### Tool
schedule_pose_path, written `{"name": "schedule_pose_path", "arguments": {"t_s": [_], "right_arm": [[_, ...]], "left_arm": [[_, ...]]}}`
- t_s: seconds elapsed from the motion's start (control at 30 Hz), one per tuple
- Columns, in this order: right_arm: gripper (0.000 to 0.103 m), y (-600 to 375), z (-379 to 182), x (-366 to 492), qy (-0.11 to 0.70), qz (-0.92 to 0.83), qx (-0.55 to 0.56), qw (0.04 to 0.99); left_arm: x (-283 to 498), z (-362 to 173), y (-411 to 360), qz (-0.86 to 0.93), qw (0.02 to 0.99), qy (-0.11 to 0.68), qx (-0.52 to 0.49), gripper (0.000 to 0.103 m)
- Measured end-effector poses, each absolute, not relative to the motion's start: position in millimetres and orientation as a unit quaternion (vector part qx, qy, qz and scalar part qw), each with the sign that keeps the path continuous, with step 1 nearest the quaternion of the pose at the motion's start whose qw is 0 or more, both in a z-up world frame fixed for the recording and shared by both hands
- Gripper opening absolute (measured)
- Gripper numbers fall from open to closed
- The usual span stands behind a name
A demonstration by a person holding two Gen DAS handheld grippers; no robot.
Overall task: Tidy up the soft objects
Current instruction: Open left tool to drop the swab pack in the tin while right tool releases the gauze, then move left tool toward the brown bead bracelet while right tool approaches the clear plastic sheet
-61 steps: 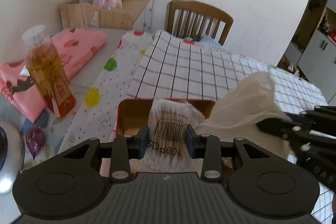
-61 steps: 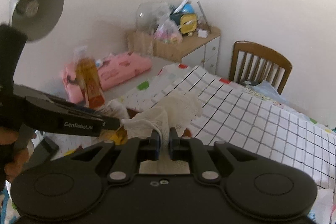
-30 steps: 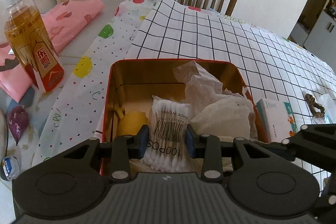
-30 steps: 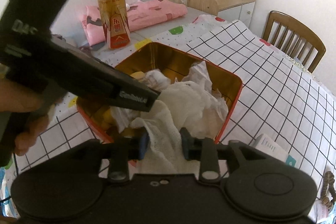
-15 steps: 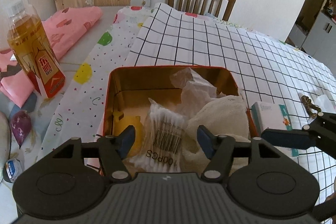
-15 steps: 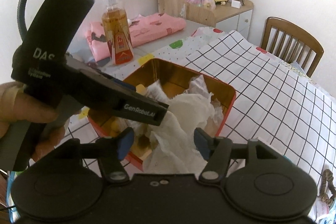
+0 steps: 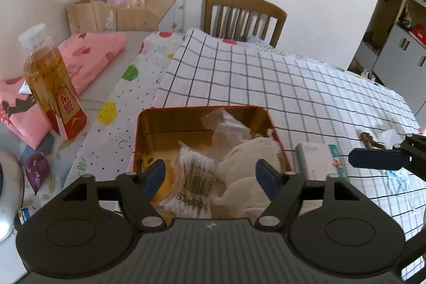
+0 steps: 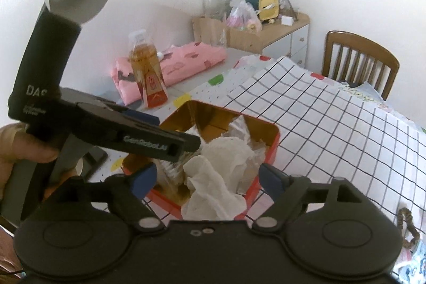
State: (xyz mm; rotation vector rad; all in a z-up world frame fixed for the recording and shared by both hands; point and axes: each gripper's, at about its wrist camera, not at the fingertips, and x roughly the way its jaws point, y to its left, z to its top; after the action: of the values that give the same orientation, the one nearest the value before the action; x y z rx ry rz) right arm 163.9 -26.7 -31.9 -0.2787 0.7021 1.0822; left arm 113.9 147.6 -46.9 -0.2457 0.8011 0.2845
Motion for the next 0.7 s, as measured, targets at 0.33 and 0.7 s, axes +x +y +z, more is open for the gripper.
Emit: {"name": "schedule_pose_path", "arguments": {"t_s": [0.33,0.7], "right_arm": [[0.09,-70,-8,158,0.303,0.489,-0.099,0.812],[0.102,-130,7,149,0.283,0.465,-0.06,0.836]], "left_arm": [[103,-17,114,0.1,0.923,0.359,-0.096,0.084],[102,2,72,0.053,0.938,0.331,-0.087,0.097]]}}
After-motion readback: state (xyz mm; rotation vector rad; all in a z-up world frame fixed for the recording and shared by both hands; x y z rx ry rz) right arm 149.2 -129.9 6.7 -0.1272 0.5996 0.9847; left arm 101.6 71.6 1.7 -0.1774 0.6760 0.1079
